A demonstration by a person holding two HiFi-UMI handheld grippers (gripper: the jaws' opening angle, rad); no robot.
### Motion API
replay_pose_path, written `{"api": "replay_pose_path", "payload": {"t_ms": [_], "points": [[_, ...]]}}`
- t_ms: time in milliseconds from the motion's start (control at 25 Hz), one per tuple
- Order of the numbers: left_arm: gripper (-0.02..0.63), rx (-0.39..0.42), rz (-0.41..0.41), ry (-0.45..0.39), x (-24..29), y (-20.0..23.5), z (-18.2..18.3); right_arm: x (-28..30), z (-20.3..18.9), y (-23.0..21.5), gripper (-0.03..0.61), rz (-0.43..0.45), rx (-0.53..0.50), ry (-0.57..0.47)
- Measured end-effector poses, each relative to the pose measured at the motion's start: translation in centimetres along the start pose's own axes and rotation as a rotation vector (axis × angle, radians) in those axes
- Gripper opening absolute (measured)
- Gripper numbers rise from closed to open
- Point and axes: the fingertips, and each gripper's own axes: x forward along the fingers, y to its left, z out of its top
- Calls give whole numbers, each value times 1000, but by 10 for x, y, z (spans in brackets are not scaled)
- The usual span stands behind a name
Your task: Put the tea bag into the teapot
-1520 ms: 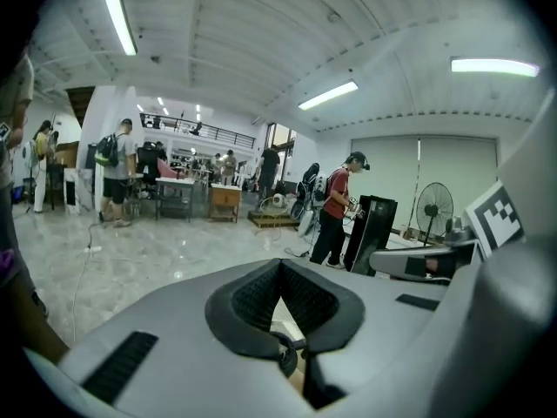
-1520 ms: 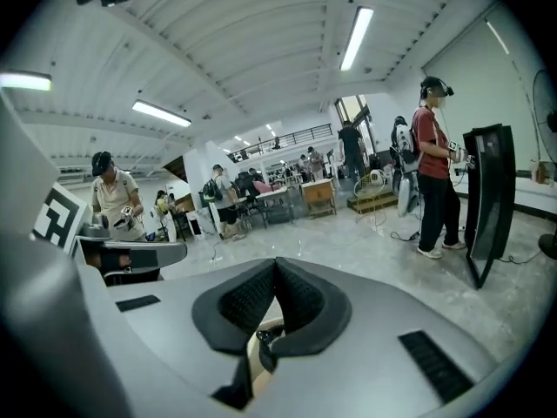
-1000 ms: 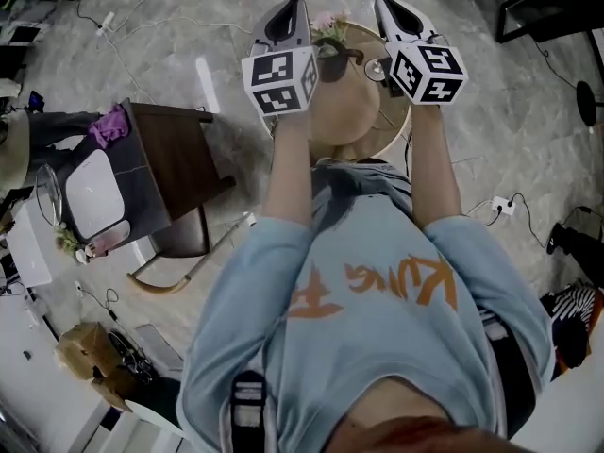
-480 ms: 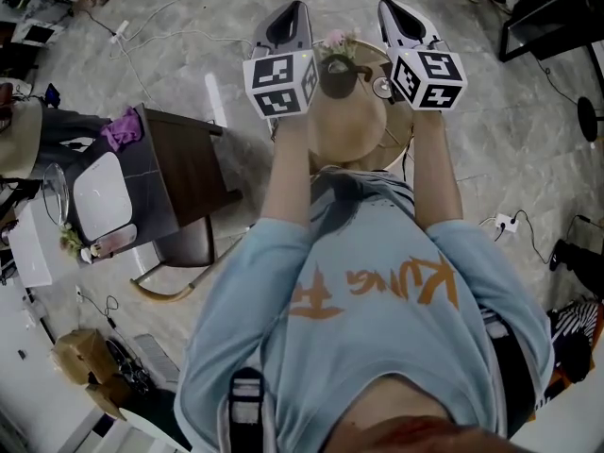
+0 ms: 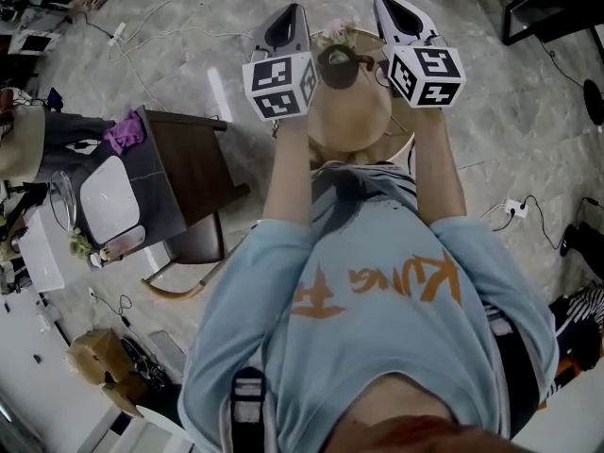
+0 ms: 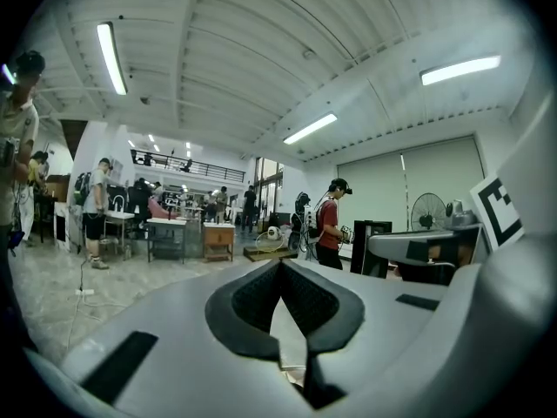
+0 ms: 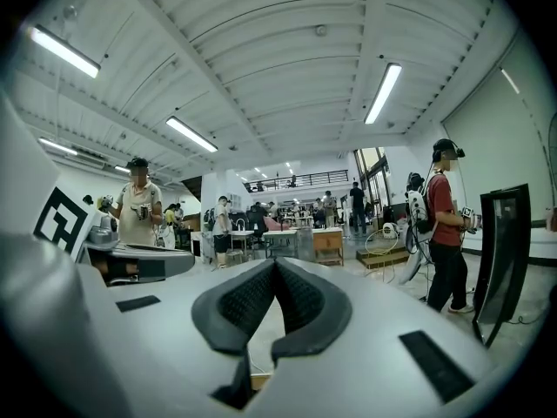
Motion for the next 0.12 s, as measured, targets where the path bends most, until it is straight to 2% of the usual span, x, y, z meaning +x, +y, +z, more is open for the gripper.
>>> {"api": "replay_pose_path", "payload": {"t_ms": [120], "points": [[23,-2,2,0,2,2,-1,2,1,0,12,1,-4,-3]]}}
